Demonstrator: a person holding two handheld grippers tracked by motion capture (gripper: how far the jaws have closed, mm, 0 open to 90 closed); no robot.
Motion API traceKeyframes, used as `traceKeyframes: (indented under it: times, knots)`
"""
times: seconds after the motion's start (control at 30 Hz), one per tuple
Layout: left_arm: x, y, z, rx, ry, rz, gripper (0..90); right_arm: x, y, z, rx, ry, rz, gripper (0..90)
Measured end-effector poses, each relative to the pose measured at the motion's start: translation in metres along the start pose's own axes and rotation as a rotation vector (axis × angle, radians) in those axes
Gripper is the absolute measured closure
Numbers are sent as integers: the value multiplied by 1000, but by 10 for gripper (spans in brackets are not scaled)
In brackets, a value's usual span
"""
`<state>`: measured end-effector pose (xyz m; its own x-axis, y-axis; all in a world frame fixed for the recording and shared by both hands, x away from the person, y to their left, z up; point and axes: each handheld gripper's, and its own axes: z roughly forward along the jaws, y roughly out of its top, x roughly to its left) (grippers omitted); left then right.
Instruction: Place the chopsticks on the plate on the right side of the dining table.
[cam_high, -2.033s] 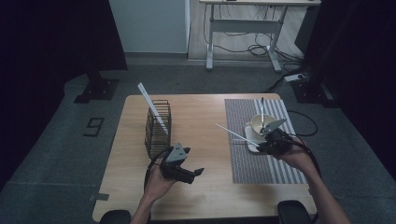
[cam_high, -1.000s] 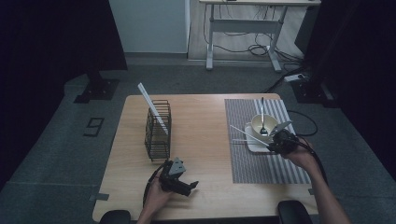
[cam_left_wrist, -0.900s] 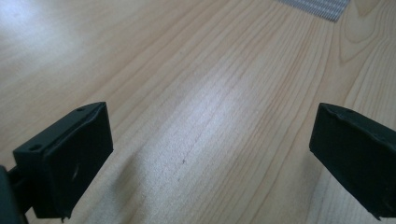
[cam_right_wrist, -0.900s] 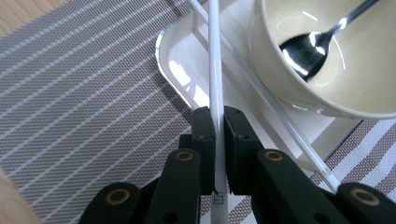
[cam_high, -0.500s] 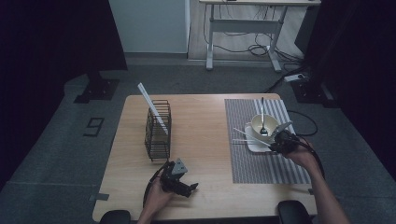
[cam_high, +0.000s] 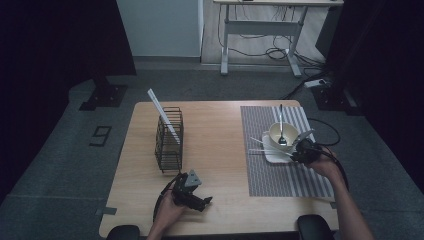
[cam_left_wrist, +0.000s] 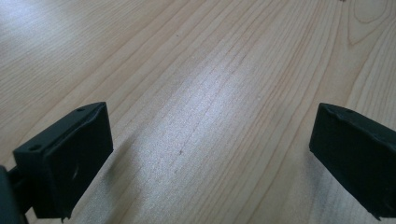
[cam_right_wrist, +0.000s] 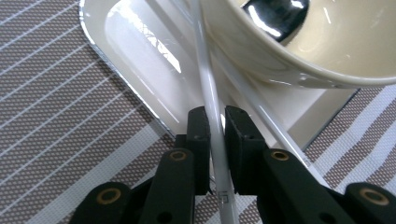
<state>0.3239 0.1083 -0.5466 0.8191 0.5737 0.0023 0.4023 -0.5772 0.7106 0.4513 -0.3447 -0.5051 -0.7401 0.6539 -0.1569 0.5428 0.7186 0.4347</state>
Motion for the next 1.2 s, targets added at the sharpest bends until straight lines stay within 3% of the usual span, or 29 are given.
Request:
traceKeyframes:
  times: [0.27, 0.57, 1.2]
  knots:
    - [0, 0, 1, 10, -1, 9, 0, -5, -5, 2, 15, -39, 33, 717]
    - [-1, 1, 1, 13, 0, 16, 0, -7, -9, 1, 15, -62, 57, 708]
    - [-2, 1, 2, 20, 3, 23, 0, -10, -10, -2, 0, -107, 57, 648]
